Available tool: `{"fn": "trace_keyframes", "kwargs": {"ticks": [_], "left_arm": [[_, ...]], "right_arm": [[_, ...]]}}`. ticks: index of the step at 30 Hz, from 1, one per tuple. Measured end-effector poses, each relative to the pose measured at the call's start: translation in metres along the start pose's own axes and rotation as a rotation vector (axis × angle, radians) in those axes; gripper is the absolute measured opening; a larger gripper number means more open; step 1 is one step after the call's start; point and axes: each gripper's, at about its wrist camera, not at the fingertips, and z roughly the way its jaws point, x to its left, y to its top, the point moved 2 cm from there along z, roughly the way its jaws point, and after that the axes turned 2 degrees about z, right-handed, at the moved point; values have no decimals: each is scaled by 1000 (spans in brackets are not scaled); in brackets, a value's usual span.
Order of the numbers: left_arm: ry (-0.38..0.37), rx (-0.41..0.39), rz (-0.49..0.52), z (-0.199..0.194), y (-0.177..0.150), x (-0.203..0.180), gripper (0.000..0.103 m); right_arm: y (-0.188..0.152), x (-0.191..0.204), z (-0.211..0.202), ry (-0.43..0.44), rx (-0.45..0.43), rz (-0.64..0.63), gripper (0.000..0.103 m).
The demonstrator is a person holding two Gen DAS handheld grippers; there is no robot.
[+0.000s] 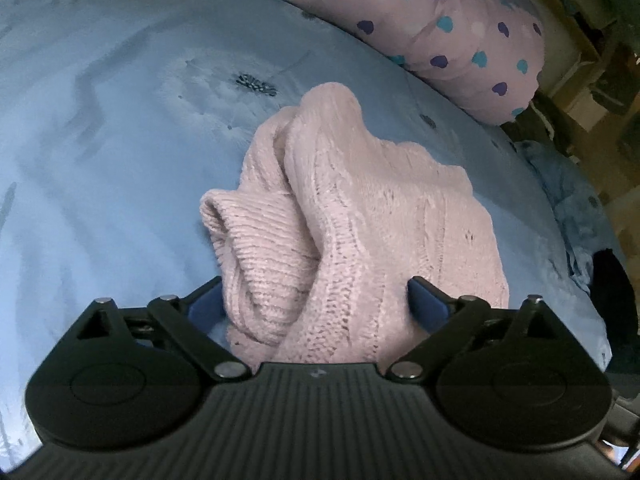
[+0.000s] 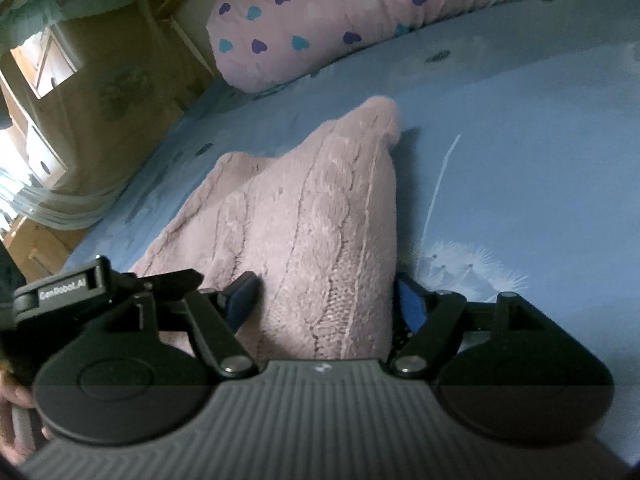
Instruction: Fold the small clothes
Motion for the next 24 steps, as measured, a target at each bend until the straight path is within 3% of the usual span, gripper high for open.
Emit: {"fn": "trace_keyframes", "kwargs": {"ticks": [14,17,19,24], "left_arm": [[-26,-11,69,15,-1,-1,102],[-49,-2,59,14,0,0,94],[-85,9,22,12,0,2,83],[-111,10,-1,8,0,3,75]], "right_arm": [[2,-5,16,75,8,-12,80],[4,-4,19,83,12,-14,79],[6,-4,19,97,20,-1,67],[10,-3,13,119,24,20,50]]}}
